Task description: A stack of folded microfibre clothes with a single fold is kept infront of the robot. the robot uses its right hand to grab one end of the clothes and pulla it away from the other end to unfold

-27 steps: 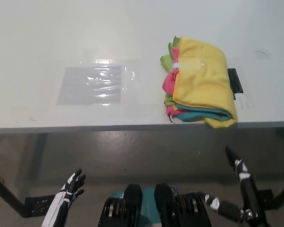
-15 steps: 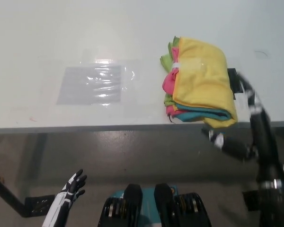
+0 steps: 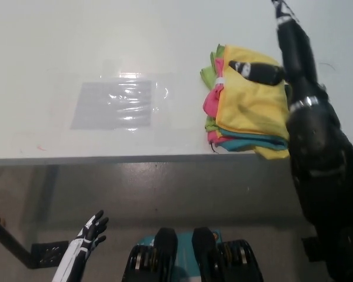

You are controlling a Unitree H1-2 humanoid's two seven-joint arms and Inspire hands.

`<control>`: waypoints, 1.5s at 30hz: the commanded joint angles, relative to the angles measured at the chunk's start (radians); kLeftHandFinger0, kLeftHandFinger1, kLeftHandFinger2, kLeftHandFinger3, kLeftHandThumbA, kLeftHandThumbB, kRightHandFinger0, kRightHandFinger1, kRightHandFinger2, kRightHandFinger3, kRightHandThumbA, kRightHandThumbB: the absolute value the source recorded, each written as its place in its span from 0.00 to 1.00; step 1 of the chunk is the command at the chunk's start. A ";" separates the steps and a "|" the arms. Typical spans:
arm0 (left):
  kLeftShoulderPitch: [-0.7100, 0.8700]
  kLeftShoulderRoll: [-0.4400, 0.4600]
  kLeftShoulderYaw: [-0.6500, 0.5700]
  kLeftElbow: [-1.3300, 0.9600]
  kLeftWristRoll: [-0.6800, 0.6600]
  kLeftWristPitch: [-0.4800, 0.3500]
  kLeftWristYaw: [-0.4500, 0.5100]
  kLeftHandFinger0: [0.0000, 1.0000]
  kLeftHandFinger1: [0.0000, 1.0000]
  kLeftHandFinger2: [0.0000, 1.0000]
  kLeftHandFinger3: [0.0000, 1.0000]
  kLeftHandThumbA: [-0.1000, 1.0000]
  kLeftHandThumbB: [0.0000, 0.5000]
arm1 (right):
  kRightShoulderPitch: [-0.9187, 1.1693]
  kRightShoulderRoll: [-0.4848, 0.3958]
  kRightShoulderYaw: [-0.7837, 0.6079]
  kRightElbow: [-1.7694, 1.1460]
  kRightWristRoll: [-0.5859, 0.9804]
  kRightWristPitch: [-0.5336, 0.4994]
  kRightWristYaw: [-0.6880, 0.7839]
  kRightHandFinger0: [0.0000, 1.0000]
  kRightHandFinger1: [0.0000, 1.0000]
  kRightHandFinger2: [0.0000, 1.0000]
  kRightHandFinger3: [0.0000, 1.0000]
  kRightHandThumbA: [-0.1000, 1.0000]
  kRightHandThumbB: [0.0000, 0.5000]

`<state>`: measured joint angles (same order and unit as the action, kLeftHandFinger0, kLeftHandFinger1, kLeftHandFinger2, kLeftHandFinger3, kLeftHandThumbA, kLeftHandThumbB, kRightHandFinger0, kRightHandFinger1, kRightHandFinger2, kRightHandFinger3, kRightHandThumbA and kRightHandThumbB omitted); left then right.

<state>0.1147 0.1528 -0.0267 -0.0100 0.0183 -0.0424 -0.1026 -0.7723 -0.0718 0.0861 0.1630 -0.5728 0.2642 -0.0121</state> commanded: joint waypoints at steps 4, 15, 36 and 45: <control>-0.001 0.015 0.005 -0.039 -0.003 -0.013 -0.010 1.00 1.00 1.00 1.00 1.00 0.33 | -0.172 0.019 0.029 0.289 -0.001 0.013 -0.072 1.00 1.00 1.00 1.00 1.00 0.41; 0.004 0.003 0.000 -0.026 -0.004 -0.016 -0.008 1.00 1.00 1.00 1.00 1.00 0.32 | -0.234 0.061 -0.006 0.593 0.108 -0.027 -0.109 1.00 1.00 1.00 1.00 1.00 0.44; 0.018 -0.005 -0.001 -0.023 0.007 -0.022 0.005 1.00 1.00 1.00 1.00 1.00 0.35 | -0.240 0.079 0.012 0.900 0.166 0.042 -0.156 1.00 1.00 1.00 1.00 1.00 0.46; 0.012 -0.008 0.004 -0.023 0.002 -0.023 0.005 1.00 1.00 1.00 1.00 1.00 0.34 | -0.212 0.078 -0.070 0.875 0.229 -0.074 -0.307 0.00 0.28 0.63 0.45 0.19 0.29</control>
<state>0.1269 0.1469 -0.0305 -0.0122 0.0270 -0.0428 -0.1020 -0.9967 0.0031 0.0479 1.0226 -0.4023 0.2194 -0.2457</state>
